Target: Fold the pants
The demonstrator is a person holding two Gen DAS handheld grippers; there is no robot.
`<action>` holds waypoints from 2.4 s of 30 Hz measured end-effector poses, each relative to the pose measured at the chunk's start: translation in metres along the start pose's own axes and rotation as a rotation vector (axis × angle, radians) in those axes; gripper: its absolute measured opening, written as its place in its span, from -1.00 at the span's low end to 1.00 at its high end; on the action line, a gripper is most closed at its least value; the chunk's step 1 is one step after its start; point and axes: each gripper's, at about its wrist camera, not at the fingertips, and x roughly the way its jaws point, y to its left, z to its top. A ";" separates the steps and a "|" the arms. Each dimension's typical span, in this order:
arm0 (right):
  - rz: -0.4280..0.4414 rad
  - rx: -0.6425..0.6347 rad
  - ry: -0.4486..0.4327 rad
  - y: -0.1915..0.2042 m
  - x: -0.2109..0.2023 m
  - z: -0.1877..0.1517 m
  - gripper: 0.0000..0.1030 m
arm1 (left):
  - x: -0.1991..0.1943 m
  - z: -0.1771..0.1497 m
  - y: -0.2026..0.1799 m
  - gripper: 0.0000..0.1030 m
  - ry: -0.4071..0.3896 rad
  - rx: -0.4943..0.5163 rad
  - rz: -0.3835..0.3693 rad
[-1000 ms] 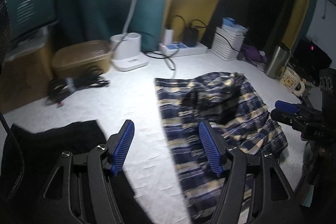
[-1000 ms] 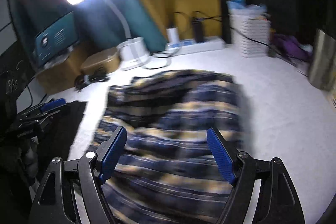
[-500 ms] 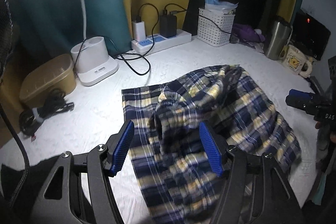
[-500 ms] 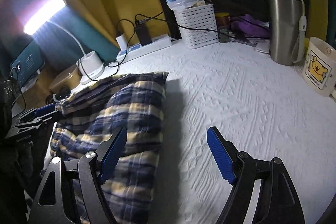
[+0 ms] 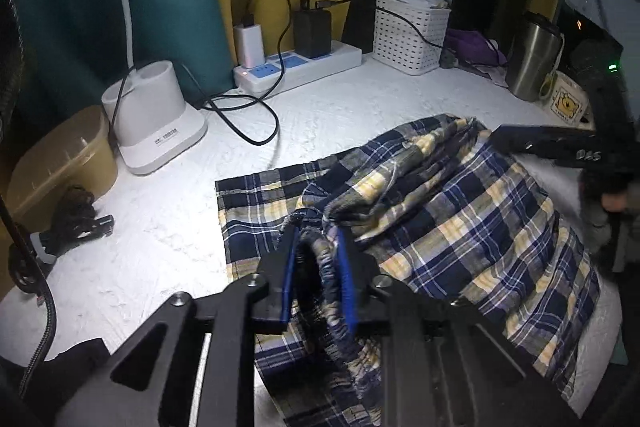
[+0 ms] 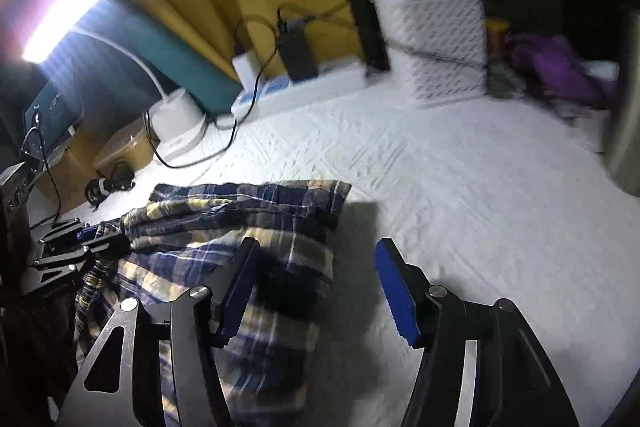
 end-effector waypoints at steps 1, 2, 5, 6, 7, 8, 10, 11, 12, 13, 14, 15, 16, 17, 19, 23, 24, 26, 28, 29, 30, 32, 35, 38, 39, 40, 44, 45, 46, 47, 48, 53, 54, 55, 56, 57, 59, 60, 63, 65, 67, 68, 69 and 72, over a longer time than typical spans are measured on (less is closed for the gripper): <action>0.010 -0.003 0.018 -0.001 0.007 0.002 0.09 | 0.000 0.001 0.003 -0.75 -0.003 -0.011 -0.005; 0.015 -0.007 0.026 -0.001 0.012 0.003 -0.04 | -0.001 0.002 0.006 -0.75 -0.009 -0.020 -0.006; 0.049 -0.019 0.053 0.002 0.022 0.005 -0.41 | -0.005 0.006 0.011 -0.76 -0.024 -0.036 -0.009; 0.049 -0.028 0.055 0.005 0.024 0.006 -0.49 | -0.004 0.007 0.013 -0.76 -0.021 -0.036 -0.007; 0.047 -0.039 0.056 0.008 0.027 0.008 -0.52 | -0.002 0.008 0.014 -0.76 -0.016 -0.037 -0.008; 0.044 -0.046 0.054 0.009 0.028 0.009 -0.53 | -0.001 0.009 0.015 -0.76 -0.017 -0.042 -0.009; 0.034 -0.054 0.047 0.011 0.029 0.015 -0.55 | 0.001 0.011 0.019 -0.76 -0.009 -0.052 -0.019; 0.027 -0.059 0.042 0.012 0.029 0.017 -0.55 | 0.003 0.011 0.020 -0.76 -0.006 -0.056 -0.023; 0.024 -0.060 0.038 0.012 0.029 0.019 -0.55 | 0.005 0.011 0.022 -0.76 -0.002 -0.062 -0.026; 0.023 -0.061 0.037 0.012 0.031 0.021 -0.55 | 0.010 0.010 0.024 -0.76 0.009 -0.068 -0.028; 0.019 -0.062 0.039 0.012 0.033 0.022 -0.55 | 0.014 0.009 0.025 -0.76 0.017 -0.073 -0.028; 0.005 -0.073 0.040 0.013 0.037 0.023 -0.55 | 0.018 0.007 0.027 -0.76 0.025 -0.081 -0.028; -0.006 -0.086 0.039 0.014 0.039 0.023 -0.55 | 0.020 0.007 0.027 -0.76 0.029 -0.084 -0.026; -0.019 -0.104 0.041 0.017 0.042 0.023 -0.55 | 0.022 0.006 0.027 -0.76 0.031 -0.079 -0.020; -0.047 -0.155 0.050 0.024 0.048 0.023 -0.67 | 0.021 0.006 0.025 -0.76 0.030 -0.067 -0.010; -0.032 -0.188 0.054 0.029 0.049 0.028 -0.77 | 0.020 0.004 0.026 -0.76 0.034 -0.072 -0.007; -0.025 -0.189 0.048 0.030 0.049 0.031 -0.77 | 0.020 0.003 0.028 -0.76 0.032 -0.079 -0.009; -0.023 -0.198 0.039 0.031 0.049 0.034 -0.77 | 0.016 0.004 0.031 -0.76 0.017 -0.097 -0.005; -0.027 -0.204 0.044 0.033 0.055 0.035 -0.77 | 0.014 0.005 0.032 -0.76 0.005 -0.102 -0.001; -0.033 -0.210 0.050 0.033 0.059 0.033 -0.77 | 0.016 0.004 0.032 -0.75 0.008 -0.100 0.002; -0.046 -0.219 0.048 0.033 0.064 0.031 -0.77 | 0.019 0.003 0.032 -0.75 0.018 -0.098 0.007; -0.059 -0.234 0.035 0.034 0.066 0.030 -0.75 | 0.030 0.000 0.034 -0.73 0.035 -0.102 0.021; -0.116 -0.230 0.042 0.033 0.062 0.030 -0.18 | 0.027 0.000 0.037 -0.66 0.031 -0.134 0.021; -0.158 -0.189 0.022 0.024 0.045 0.031 0.18 | 0.017 0.004 0.044 -0.59 0.017 -0.182 -0.004; -0.159 -0.180 0.018 0.023 0.040 0.030 0.18 | 0.012 0.005 0.047 -0.37 0.010 -0.195 0.009; -0.170 -0.171 0.011 0.021 0.030 0.028 0.18 | 0.007 0.006 0.048 -0.18 0.001 -0.200 0.022; -0.176 -0.154 0.004 0.021 0.000 0.011 0.18 | -0.020 0.007 0.050 -0.15 -0.056 -0.226 0.029; -0.173 -0.150 0.006 0.023 -0.005 0.005 0.18 | -0.029 0.007 0.047 -0.14 -0.076 -0.219 0.032; -0.168 -0.149 0.010 0.026 -0.011 -0.003 0.18 | -0.036 0.006 0.044 -0.11 -0.089 -0.215 0.028; -0.164 -0.151 0.015 0.029 -0.015 -0.009 0.18 | -0.041 0.005 0.040 -0.09 -0.098 -0.211 0.021; -0.162 -0.157 0.023 0.033 -0.020 -0.018 0.18 | -0.046 0.003 0.035 -0.04 -0.103 -0.201 0.010; -0.177 -0.185 0.067 0.050 -0.017 -0.049 0.18 | -0.033 -0.010 0.012 -0.01 -0.026 -0.155 0.009; -0.185 -0.187 0.072 0.051 -0.016 -0.054 0.18 | -0.024 -0.015 0.012 -0.01 0.014 -0.167 0.024; -0.198 -0.189 0.077 0.051 -0.016 -0.061 0.18 | -0.018 -0.018 0.013 -0.01 0.039 -0.177 0.029; -0.209 -0.191 0.078 0.052 -0.017 -0.065 0.18 | -0.012 -0.022 0.015 -0.01 0.055 -0.182 0.036; -0.222 -0.195 0.078 0.052 -0.018 -0.070 0.18 | -0.005 -0.026 0.017 0.00 0.072 -0.183 0.052; -0.247 -0.211 0.080 0.053 -0.020 -0.078 0.18 | 0.000 -0.031 0.021 0.04 0.074 -0.190 0.053; -0.259 -0.221 0.077 0.053 -0.022 -0.083 0.18 | 0.000 -0.031 0.021 0.05 0.074 -0.196 0.056; -0.265 -0.213 0.072 0.049 -0.033 -0.092 0.18 | -0.004 -0.028 0.018 0.04 0.054 -0.184 0.104; -0.266 -0.196 0.070 0.045 -0.040 -0.099 0.18 | -0.011 -0.028 0.018 0.04 0.039 -0.190 0.138; -0.269 -0.185 0.068 0.044 -0.046 -0.104 0.18 | -0.015 -0.028 0.021 0.04 0.031 -0.207 0.152; -0.273 -0.182 0.067 0.044 -0.049 -0.107 0.18 | -0.019 -0.027 0.023 0.04 0.028 -0.217 0.159; -0.273 -0.181 0.066 0.043 -0.052 -0.109 0.18 | -0.023 -0.027 0.023 0.04 0.023 -0.224 0.154; -0.276 -0.171 0.065 0.044 -0.059 -0.114 0.18 | -0.038 -0.028 0.017 0.04 -0.011 -0.219 0.145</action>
